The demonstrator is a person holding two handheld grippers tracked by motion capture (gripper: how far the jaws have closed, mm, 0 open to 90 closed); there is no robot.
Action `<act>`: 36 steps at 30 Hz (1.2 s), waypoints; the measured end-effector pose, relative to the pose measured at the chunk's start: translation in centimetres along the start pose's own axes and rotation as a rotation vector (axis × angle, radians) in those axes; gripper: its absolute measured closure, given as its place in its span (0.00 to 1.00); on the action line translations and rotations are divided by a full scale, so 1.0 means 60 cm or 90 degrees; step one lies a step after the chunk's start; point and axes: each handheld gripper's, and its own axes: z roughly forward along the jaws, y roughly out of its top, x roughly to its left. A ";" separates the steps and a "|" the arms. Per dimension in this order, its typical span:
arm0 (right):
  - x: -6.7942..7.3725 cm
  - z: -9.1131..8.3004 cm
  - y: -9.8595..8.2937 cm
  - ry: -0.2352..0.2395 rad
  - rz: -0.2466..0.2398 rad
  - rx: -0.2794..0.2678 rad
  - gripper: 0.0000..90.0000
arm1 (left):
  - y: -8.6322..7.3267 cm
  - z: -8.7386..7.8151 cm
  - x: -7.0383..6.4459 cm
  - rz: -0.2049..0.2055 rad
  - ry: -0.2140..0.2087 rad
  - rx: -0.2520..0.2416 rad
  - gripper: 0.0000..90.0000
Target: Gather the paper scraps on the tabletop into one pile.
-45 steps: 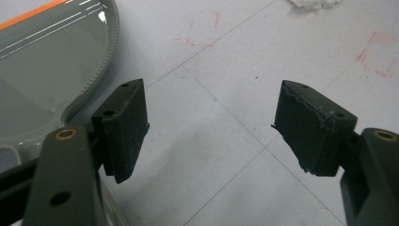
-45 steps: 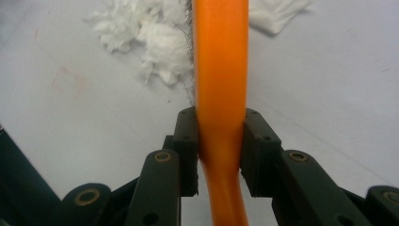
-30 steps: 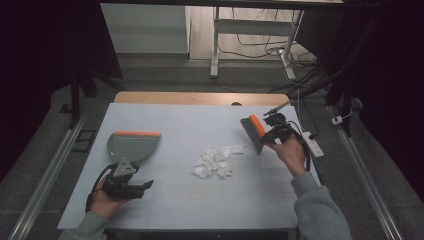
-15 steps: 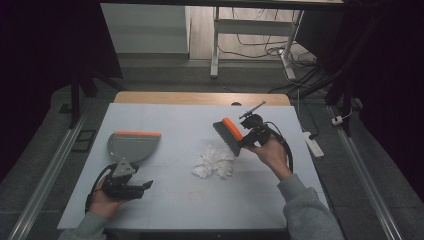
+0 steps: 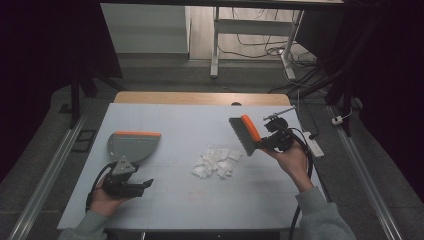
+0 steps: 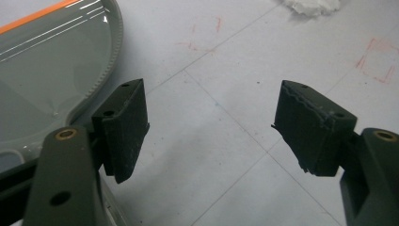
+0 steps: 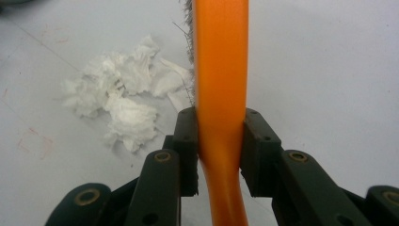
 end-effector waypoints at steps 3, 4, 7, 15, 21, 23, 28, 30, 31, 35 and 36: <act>-0.003 0.000 -0.019 -0.001 -0.006 -0.009 0.78 | 0.003 -0.001 0.001 -0.001 0.004 -0.003 0.30; -0.004 0.000 -0.025 -0.001 -0.010 -0.010 0.78 | 0.003 -0.001 0.001 -0.002 0.006 -0.003 0.30; -0.007 0.002 -0.042 -0.005 -0.015 -0.016 0.78 | 0.003 -0.002 0.002 -0.006 0.009 -0.007 0.30; -0.015 -0.015 -0.092 -0.027 -0.012 -0.053 0.78 | -0.001 -0.005 0.003 -0.010 0.015 -0.015 0.30; -0.010 -0.034 -0.138 -0.043 -0.028 -0.085 0.78 | -0.001 -0.006 0.003 -0.007 0.016 -0.019 0.30; -0.011 -0.039 -0.153 -0.041 -0.025 -0.094 0.78 | -0.001 -0.006 0.004 -0.008 0.016 -0.020 0.30; -0.018 -0.042 -0.183 -0.045 -0.025 -0.110 0.78 | 0.000 -0.005 0.004 -0.008 0.018 -0.022 0.30; -0.021 -0.042 -0.190 -0.044 -0.024 -0.108 0.78 | 0.001 -0.004 0.005 -0.008 0.018 -0.023 0.30; -0.022 -0.042 -0.192 -0.047 -0.025 -0.110 0.78 | 0.002 -0.004 0.005 -0.008 0.018 -0.023 0.30; -0.026 -0.041 -0.199 -0.045 -0.022 -0.112 0.78 | 0.002 -0.003 0.005 -0.008 0.018 -0.023 0.30; -0.026 -0.041 -0.200 -0.042 -0.020 -0.113 0.78 | 0.002 -0.003 0.005 -0.008 0.018 -0.024 0.30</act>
